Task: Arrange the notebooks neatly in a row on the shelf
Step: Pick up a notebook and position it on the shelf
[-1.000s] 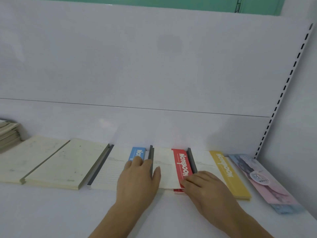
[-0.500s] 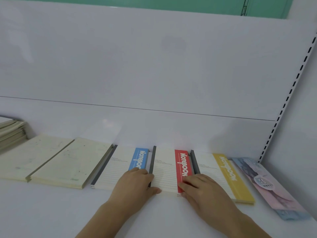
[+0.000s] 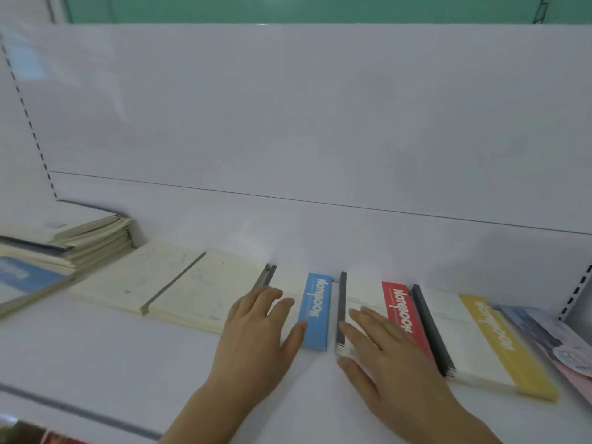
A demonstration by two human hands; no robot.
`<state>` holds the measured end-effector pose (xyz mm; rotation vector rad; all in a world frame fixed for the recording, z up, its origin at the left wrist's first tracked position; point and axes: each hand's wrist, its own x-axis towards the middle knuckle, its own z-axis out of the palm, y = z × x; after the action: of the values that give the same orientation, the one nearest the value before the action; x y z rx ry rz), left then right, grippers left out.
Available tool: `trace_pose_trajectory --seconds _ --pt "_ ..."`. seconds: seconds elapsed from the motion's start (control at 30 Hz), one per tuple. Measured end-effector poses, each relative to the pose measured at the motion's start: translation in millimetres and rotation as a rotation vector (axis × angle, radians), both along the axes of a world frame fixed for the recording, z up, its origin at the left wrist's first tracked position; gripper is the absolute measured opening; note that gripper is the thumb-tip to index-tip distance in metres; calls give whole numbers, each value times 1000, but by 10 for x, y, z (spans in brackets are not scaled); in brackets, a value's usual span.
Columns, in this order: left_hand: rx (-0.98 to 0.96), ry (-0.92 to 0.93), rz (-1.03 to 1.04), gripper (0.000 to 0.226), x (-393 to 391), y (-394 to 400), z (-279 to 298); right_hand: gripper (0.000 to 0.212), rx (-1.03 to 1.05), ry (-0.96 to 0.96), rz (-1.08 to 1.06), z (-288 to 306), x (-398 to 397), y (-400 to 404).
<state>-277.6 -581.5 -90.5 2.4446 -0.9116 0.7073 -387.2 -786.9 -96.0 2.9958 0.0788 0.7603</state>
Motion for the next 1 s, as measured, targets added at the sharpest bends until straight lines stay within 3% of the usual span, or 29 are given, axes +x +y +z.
trace_pose_trajectory --seconds 0.4,0.53,0.67,0.93,1.0 --pt "-83 -23 210 40 308 2629 124 58 71 102 106 168 825 2590" --pt "-78 15 333 26 481 3506 82 73 181 215 242 203 1175 3509" --pt "-102 50 442 26 722 4129 32 84 235 299 296 312 1567 4231" --pt "-40 208 528 48 1434 4697 -64 67 182 321 352 179 2637 4985" --pt "-36 245 501 50 1568 4784 -32 43 134 277 368 139 2802 5074"
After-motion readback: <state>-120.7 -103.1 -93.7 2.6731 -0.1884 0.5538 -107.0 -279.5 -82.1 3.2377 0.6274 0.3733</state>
